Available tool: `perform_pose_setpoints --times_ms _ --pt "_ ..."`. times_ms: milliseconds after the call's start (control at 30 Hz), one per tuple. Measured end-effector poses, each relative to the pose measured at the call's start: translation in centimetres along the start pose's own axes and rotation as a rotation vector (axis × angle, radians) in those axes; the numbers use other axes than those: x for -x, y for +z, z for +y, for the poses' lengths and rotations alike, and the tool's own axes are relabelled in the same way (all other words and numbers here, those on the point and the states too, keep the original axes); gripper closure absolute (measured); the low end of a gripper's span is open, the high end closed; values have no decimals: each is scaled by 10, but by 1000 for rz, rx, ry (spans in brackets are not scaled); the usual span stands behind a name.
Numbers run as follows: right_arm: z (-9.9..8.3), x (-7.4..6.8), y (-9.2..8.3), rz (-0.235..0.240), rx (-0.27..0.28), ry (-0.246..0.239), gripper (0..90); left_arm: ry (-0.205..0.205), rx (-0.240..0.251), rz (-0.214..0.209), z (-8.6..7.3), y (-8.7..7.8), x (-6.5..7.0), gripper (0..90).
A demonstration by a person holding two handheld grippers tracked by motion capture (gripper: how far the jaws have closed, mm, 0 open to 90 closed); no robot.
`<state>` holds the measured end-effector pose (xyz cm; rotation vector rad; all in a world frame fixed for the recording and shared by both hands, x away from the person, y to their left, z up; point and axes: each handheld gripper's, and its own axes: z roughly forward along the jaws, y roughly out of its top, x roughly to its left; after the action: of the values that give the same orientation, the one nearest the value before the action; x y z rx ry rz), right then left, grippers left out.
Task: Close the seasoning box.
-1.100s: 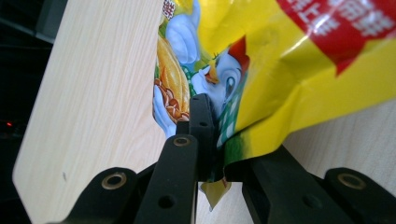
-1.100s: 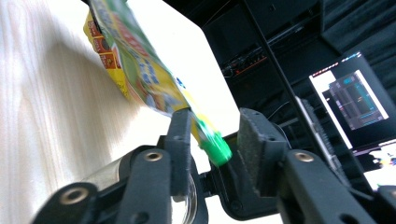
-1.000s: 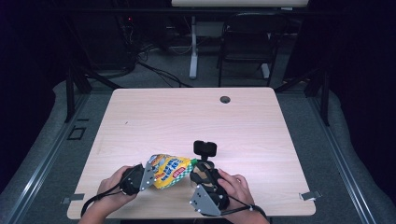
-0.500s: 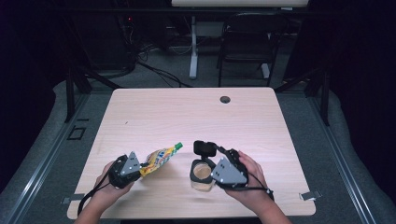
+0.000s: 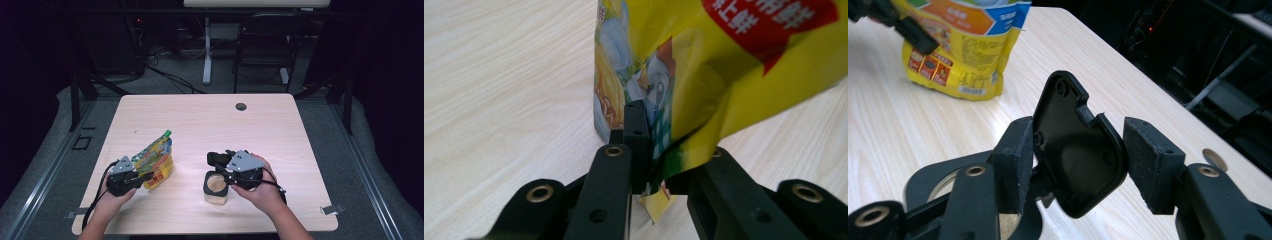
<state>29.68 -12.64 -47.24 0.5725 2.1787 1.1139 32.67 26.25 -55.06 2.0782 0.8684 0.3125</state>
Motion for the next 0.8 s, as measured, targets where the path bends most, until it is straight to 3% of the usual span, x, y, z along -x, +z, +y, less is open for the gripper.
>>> perform_pose_setpoints --times_ms 167,267,500,667,800 --pt "-5 -16 -11 18 32 2 484 -41 8 6 -3 -1 -4 790" --pt "-10 -27 -15 50 22 -24 486 -60 22 2 -4 -1 -5 772" --pt "-25 -50 -15 126 -3 -19 478 -103 61 -16 -7 -7 -8 602" --pt "-28 -55 -23 141 17 1 460 -124 64 -1 -11 -11 -9 451" --pt "-31 -50 -33 121 32 28 449 -128 55 30 -16 -18 -8 382"
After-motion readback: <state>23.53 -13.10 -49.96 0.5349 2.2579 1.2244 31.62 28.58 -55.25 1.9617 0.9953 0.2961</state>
